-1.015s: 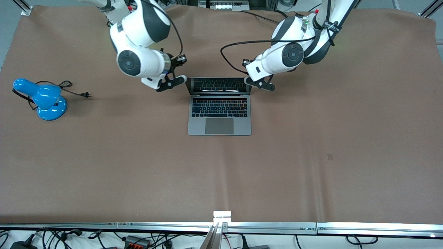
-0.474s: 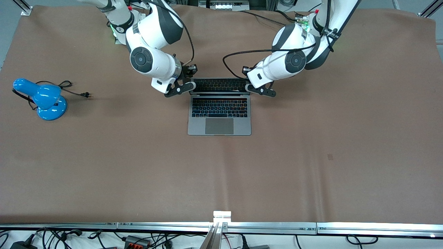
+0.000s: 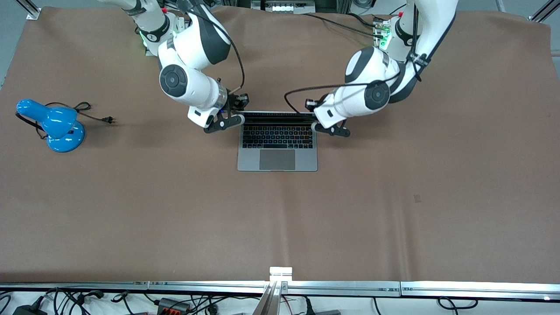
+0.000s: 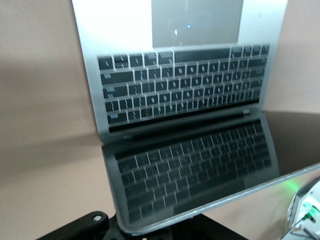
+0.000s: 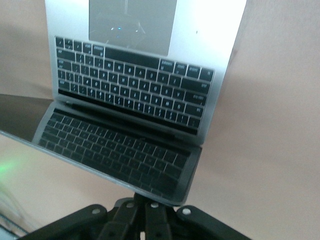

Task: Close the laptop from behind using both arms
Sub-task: 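Push the lid down with the right gripper while the left gripper pushes too, then press the closed lid flat with both grippers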

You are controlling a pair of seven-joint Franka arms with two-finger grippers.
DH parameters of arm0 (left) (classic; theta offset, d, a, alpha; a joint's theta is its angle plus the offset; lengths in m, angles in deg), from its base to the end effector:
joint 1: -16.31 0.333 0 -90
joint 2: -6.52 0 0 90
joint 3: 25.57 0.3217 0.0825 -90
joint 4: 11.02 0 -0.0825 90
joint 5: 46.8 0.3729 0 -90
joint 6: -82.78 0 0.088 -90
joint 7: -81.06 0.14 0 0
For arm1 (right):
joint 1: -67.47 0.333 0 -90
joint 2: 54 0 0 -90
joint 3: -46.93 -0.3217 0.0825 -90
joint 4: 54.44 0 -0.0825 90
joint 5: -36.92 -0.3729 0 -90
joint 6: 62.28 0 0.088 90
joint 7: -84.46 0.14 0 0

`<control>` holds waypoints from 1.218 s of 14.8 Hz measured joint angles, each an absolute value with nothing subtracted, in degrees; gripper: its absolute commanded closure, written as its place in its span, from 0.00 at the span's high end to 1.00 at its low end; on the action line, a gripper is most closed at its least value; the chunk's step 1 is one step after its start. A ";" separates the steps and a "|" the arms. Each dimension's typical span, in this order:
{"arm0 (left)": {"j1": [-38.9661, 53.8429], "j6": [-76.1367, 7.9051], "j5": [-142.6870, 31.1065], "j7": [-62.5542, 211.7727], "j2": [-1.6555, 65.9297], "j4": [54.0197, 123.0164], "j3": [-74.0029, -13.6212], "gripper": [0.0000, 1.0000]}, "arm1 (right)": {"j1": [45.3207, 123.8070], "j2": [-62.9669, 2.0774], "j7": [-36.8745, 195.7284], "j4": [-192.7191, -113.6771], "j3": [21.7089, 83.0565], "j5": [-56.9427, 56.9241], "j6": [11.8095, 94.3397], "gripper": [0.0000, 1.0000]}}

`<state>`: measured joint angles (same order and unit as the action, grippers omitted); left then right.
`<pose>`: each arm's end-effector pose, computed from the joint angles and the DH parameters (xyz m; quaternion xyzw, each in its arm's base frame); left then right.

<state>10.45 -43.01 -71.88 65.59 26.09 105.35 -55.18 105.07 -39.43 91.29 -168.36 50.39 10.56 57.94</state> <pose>0.4550 -0.3506 0.2777 0.9655 -0.0234 -0.1738 0.1923 0.4571 0.3520 0.3109 -0.9754 -0.1050 0.1281 0.1452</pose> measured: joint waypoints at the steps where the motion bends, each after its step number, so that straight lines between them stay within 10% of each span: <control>1: 10.46 -43.01 -70.72 64.96 27.59 104.07 -54.73 0.00 | 104.98 -38.13 91.29 -167.18 50.58 10.85 58.04 0.00; 18: 8.99 -43.67 -55.86 59.31 51.08 87.20 -54.04 0.00 | 104.03 -14.78 91.27 -150.34 52.72 10.97 61.54 0.00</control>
<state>8.99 -43.67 -55.86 59.31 51.08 87.20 -54.04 104.03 -14.78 91.27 -150.34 52.72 10.97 61.54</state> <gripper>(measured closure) 0.991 0.991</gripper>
